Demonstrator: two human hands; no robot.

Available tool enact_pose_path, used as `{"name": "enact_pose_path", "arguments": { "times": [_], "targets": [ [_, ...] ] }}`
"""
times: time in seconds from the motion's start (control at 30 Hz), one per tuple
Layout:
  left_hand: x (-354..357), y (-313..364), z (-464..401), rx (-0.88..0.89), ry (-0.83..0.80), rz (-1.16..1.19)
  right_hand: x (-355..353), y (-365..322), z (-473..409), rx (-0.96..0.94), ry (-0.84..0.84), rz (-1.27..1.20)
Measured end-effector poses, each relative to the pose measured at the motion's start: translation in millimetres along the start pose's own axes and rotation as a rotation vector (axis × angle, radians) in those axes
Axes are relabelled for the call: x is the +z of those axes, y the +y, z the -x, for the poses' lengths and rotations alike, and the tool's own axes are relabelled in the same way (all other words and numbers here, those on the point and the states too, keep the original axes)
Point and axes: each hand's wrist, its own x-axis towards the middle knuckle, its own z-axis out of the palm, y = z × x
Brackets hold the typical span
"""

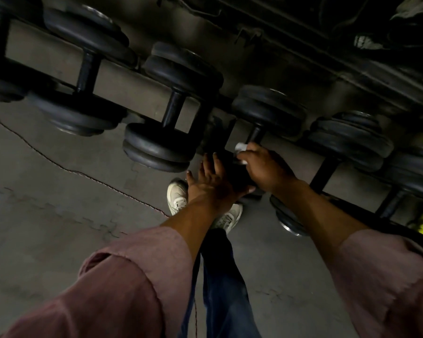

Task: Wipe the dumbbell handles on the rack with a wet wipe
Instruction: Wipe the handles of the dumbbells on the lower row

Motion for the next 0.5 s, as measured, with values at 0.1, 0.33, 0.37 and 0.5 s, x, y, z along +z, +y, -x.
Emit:
{"name": "enact_pose_path", "arguments": {
  "times": [0.1,0.33,0.37,0.5],
  "targets": [
    [-4.4,2.2,4.0,-0.001,-0.018,0.026,-4.9,2.2,-2.5,-0.006,-0.034,-0.013],
    [-10.4,0.6,6.4,0.021,-0.037,0.052,-7.5,-1.3,-2.6,-0.069,0.399,0.378],
    [-9.9,0.4,6.5,0.024,-0.031,0.054,-4.1,-5.2,-0.5,-0.078,0.378,0.365],
    [-6.3,-0.4,6.1,0.034,0.004,0.066,0.6,-4.2,0.0,-0.234,0.137,0.374]
  ]
}}
